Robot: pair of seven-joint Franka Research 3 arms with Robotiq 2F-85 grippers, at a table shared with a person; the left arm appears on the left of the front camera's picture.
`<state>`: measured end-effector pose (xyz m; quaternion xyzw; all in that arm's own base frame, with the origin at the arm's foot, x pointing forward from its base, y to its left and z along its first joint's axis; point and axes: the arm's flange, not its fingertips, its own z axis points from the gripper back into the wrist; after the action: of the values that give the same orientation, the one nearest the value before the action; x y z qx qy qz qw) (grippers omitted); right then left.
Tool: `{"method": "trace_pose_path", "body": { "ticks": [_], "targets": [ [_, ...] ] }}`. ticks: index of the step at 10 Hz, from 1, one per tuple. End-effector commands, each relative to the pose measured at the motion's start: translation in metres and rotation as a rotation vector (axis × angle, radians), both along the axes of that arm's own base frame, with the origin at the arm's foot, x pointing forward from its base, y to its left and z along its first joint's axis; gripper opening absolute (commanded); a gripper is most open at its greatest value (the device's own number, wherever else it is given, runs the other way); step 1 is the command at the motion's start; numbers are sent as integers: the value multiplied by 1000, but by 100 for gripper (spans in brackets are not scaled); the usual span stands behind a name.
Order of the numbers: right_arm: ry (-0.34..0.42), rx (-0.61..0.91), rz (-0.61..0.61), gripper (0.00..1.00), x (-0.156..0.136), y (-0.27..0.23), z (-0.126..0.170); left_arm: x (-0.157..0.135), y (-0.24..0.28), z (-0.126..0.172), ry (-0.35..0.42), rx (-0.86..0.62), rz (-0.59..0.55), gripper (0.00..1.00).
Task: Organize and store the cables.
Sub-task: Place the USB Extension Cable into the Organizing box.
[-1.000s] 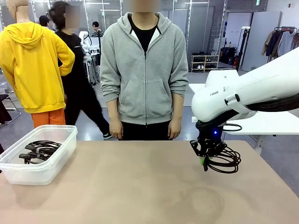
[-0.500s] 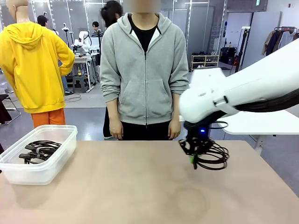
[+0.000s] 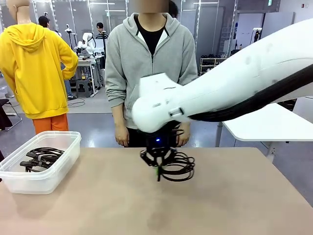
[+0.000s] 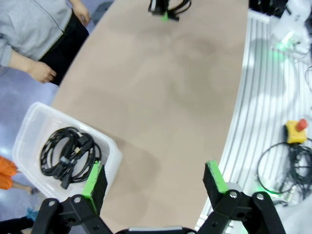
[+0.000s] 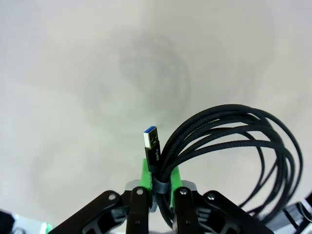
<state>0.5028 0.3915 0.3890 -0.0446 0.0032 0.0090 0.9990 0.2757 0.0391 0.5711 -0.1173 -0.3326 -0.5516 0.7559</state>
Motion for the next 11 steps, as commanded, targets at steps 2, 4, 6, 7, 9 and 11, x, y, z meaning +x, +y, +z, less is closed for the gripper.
{"method": "trace_pose_path", "body": {
  "ticks": [2, 4, 6, 7, 9, 11],
  "targets": [
    [-125, -25, 66, 17, 16, 47, -35, 3, 0, 2, 3, 9, 11, 100],
    [-100, 44, 113, 17, 18, 48, -56, 3, 0, 2, 3, 9, 11, 100],
    [-87, 100, 165, 17, 19, 49, -73, 3, 0, 2, 3, 9, 11, 100],
    [-75, 128, 162, 17, 17, 46, -75, 3, 0, 2, 3, 9, 11, 100],
    [-84, 123, 163, 53, 11, 40, -74, 3, 0, 2, 3, 9, 11, 100],
    [-73, 136, 171, 88, 8, 35, -68, 3, 0, 2, 3, 9, 11, 100]
  ]
}}
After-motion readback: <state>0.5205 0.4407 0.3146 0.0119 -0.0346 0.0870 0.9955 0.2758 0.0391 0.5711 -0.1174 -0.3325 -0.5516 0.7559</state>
